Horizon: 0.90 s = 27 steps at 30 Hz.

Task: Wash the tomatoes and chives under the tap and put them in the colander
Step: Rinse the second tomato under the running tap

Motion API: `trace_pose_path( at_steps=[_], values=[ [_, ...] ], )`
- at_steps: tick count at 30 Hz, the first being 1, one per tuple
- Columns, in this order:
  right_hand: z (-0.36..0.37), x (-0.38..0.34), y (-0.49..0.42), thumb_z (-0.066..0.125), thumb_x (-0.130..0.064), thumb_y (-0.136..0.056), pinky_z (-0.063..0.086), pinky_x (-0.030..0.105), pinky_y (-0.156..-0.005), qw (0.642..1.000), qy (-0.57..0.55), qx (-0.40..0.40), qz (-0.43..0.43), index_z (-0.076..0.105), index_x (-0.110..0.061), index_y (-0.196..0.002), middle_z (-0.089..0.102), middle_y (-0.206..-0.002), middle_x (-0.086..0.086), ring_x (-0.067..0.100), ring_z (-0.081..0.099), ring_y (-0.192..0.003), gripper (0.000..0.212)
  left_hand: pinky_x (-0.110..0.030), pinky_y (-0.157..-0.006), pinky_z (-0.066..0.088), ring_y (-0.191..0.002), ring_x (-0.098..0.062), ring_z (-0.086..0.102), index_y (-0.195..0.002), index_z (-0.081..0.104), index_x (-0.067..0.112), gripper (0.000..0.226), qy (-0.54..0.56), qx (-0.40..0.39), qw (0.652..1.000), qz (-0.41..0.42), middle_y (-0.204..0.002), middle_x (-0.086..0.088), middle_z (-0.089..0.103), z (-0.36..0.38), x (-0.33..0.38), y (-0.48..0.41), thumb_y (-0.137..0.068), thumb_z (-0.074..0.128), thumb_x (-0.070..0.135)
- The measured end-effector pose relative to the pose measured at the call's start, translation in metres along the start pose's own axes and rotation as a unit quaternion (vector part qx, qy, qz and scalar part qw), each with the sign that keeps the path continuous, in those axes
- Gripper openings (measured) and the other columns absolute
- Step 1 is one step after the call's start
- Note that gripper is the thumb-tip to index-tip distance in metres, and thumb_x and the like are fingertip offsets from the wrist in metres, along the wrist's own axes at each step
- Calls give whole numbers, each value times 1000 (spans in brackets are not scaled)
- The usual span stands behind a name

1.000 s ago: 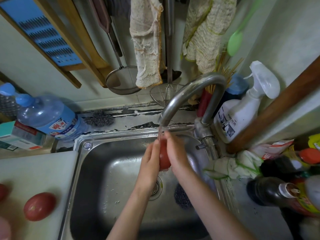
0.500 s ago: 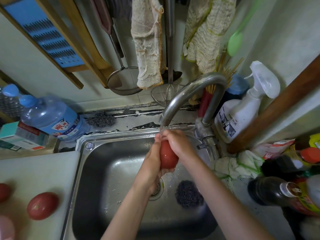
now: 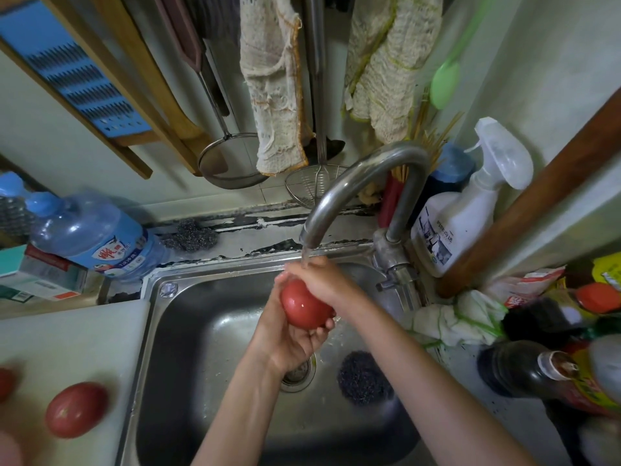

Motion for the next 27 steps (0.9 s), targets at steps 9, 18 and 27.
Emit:
trace_pose_path(
  at_steps=[9,18,27],
  values=[
    [31,22,35,41,-42,-93,39,25,-97,898,243,258,-261,59,-12,-115,58,-120,3,15,50,-111,41,-27,-55,56,-62,-21,68,-88,67,13,36,38,-35,998,42,-71,-7,69,-5,-1,-6,-96,43,38],
    [1,14,4,40,-36,-99,48,35,-80,986,-40,159,-19,67,-5,-82,68,-89,14,23,61,-82,44,-29,-65,60,-70,-19,71,-122,52,1,51,-128,41,977,168,-94,-19,70,-4,-1,-1,-102,29,43],
    [2,-2,16,20,-61,-96,56,46,-80,980,-117,-48,151,53,-21,-112,57,-120,14,30,62,-101,54,-12,-62,50,-87,-8,58,-114,52,18,26,-213,83,903,364,-103,-3,59,0,-4,9,-97,44,35]
  ],
)
Point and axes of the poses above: each hand's wrist, its own y-axis away from the middle knuckle, its own z-axis out of the palm, x = y × z, the point moved 2 cm from there along -y, towards the middle knuckle
